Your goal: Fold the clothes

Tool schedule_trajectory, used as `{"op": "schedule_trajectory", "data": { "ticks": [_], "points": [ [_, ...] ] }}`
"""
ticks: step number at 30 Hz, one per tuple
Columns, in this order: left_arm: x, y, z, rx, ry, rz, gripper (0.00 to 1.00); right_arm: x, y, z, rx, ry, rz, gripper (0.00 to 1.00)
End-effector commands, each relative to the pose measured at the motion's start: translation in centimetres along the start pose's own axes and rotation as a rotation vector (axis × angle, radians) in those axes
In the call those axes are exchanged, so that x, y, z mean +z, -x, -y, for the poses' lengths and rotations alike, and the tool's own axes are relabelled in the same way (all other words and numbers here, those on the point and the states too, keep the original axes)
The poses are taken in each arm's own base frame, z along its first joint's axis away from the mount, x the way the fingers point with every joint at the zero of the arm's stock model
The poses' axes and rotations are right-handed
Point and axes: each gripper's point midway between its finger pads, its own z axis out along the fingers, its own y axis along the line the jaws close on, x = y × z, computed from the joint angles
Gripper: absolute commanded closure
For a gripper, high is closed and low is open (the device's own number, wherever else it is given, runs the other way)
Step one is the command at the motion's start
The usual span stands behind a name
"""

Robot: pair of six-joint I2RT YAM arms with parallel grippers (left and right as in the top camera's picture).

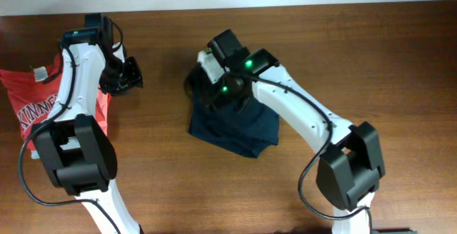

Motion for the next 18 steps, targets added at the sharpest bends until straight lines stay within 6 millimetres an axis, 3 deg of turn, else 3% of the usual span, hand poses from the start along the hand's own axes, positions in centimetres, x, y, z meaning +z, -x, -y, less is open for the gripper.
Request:
{"op": "schedule_trajectory", "data": {
  "ticks": [1,5,8,11,13,18],
  "points": [
    [-0.5,-0.2,0.5,0.02,-0.018,0.006,0.57,-0.2,0.4,-2.6,-0.099,0.113,0.009,0.29],
    [-0.5,-0.3,0.6,0.038,-0.021,-0.001,0.57,-0.7,0.4,-1.2,-0.066,0.073,0.009,0.29],
    [-0.5,-0.5,1.2,0.07,-0.051,-0.006,0.57,-2.4,0.6,0.7,-0.024,0.011,0.019,0.29],
    [-0.5,-1.0,3.5,0.147,-0.131,-0.017,0.58,-5.6,0.0,4.8,0.096,-0.158,0.016,0.29],
    [-0.6,-1.4,5.3,0.211,-0.184,-0.02,0.58,-6.9,-1.1,6.5,0.156,-0.201,-0.006,0.29],
    [-0.3,-2.9,9.2,0.372,-0.228,-0.023,0.57,-7.8,-4.3,7.7,0.243,-0.179,-0.116,0.33]
  ]
}}
